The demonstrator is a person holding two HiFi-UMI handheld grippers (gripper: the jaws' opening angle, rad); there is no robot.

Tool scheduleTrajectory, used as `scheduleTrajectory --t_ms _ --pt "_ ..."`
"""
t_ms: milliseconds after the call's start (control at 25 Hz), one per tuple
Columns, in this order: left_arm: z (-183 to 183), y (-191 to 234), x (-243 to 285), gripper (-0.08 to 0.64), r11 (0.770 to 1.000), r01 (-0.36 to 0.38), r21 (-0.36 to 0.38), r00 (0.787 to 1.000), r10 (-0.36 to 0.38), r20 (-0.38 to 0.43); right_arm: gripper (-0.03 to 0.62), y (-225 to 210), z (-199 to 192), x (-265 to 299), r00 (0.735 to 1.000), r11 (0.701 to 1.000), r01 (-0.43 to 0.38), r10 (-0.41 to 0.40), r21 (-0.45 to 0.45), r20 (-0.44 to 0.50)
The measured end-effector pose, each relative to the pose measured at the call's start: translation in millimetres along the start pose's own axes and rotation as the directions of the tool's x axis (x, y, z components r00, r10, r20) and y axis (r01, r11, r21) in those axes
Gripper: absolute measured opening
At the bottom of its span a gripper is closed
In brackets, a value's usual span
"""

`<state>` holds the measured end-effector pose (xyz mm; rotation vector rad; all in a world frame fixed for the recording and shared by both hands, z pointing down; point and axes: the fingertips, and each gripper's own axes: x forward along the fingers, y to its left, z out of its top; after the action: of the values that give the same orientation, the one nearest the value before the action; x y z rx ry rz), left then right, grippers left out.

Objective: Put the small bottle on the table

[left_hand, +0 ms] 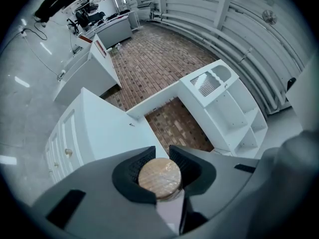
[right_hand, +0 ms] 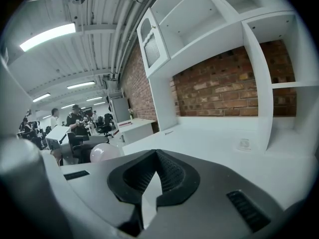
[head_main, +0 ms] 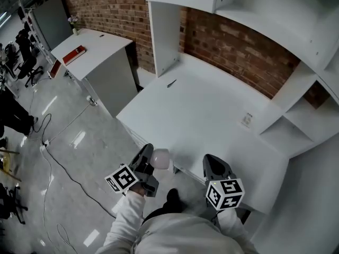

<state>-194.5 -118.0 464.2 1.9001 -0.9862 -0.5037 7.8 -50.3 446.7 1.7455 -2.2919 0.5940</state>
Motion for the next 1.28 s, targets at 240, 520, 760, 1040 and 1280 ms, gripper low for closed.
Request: scheduleTrajectory --t_ms 240,520,760,1040,1280 --pt "12.2 12.0 50.1 0.097 0.999 0.046 0.021 0.997 -0.045 -0.061 0.028 -18.2 13.9 23.8 0.997 0.997 0.066 -0.067 0.027 0.026" --pt "3.3 16.8 107.5 0.097 0.995 0.082 0.052 0.984 -0.073 -0.162 0.028 -48.6 17.6 33.2 0.987 0.985 0.160 -0.161 0.064 0.016" --pt "-13.9 20.9 154.0 0.095 0.989 0.108 0.098 0.968 -0.082 -0.237 0.028 -71.3 15.1 34.5 0.977 0.974 0.209 -0.211 0.085 0.015" --pt "-33.5 17.4 206.6 0.095 0.981 0.121 0.149 0.953 -0.073 -0.295 0.028 -106.9 23.8 34.6 0.965 0.961 0.258 -0.262 0.097 0.032" --pt "-48.6 14.7 252.4 0.094 0.958 0.127 0.257 0.940 -0.034 -0.339 0.028 -139.9 30.9 39.2 0.956 0.952 0.284 -0.290 0.119 0.039"
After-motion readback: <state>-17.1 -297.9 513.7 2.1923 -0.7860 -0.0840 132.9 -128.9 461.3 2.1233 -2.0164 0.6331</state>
